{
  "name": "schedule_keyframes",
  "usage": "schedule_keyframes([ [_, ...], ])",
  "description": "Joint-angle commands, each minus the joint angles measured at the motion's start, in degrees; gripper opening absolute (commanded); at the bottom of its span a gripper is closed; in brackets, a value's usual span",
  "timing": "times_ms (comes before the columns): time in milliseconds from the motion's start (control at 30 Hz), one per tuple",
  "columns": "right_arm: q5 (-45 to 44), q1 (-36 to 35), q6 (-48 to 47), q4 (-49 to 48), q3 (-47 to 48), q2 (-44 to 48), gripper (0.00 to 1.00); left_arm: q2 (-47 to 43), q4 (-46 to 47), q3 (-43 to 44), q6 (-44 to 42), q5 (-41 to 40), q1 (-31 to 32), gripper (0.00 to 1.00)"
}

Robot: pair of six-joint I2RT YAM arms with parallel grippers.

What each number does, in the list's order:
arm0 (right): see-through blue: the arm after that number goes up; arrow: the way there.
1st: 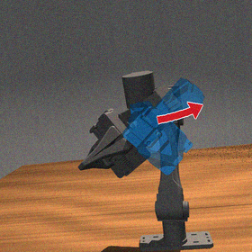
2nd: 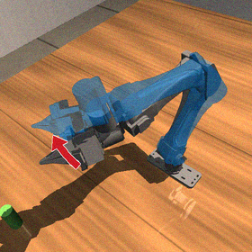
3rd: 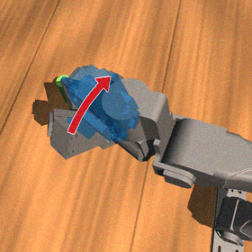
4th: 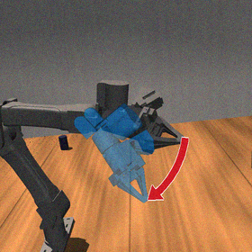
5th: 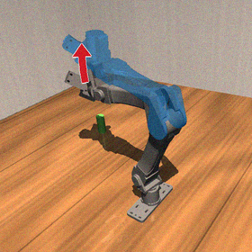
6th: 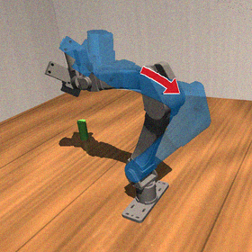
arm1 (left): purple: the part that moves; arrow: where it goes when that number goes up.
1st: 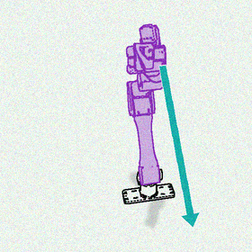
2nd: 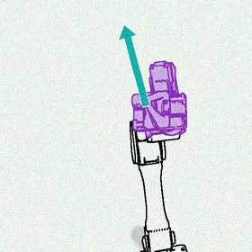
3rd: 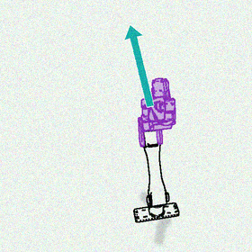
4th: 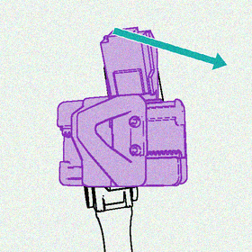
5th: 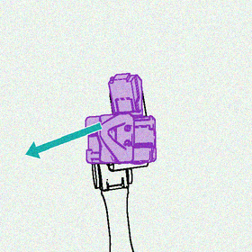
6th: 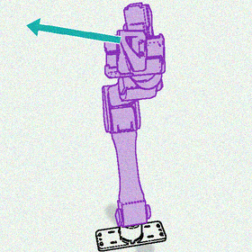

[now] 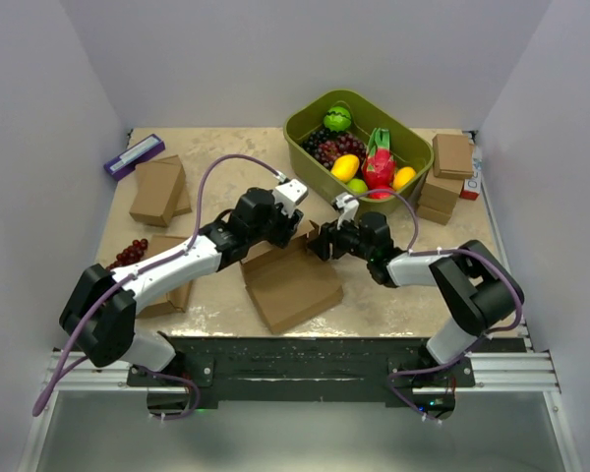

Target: Fold the paper box

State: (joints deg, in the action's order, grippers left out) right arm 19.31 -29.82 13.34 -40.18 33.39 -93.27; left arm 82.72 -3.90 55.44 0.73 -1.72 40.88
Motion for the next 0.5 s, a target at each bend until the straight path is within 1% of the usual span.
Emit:
schedule_keyframes([
  [0,0.5,0.0,-2.9,-6.0,3.4,-1.6,0.55,1.4,-2.2,-1.3,-2.5,1.4,0.0,0.54],
  [200,1.3,0.1,-3.5,-9.2,4.0,-3.8,0.48,1.5,-2.2,-1.4,-2.7,1.4,0.0,0.54],
  [267,1.4,0.1,-3.5,-11.7,3.5,-3.8,0.47,1.6,-2.2,-1.3,-2.8,1.4,0.0,0.53],
  [300,1.5,0.1,-3.4,-12.5,3.3,-4.0,0.47,1.7,-2.2,-1.3,-2.9,2.7,-0.1,0.53],
  [400,2.0,0.0,-4.1,-14.0,4.6,-5.2,0.49,2.2,-2.3,-1.2,-2.8,3.1,-0.1,0.52],
  [467,2.1,0.1,-4.3,-14.4,5.5,-5.9,0.53,2.4,-2.4,-0.9,-2.9,3.2,-0.1,0.52],
])
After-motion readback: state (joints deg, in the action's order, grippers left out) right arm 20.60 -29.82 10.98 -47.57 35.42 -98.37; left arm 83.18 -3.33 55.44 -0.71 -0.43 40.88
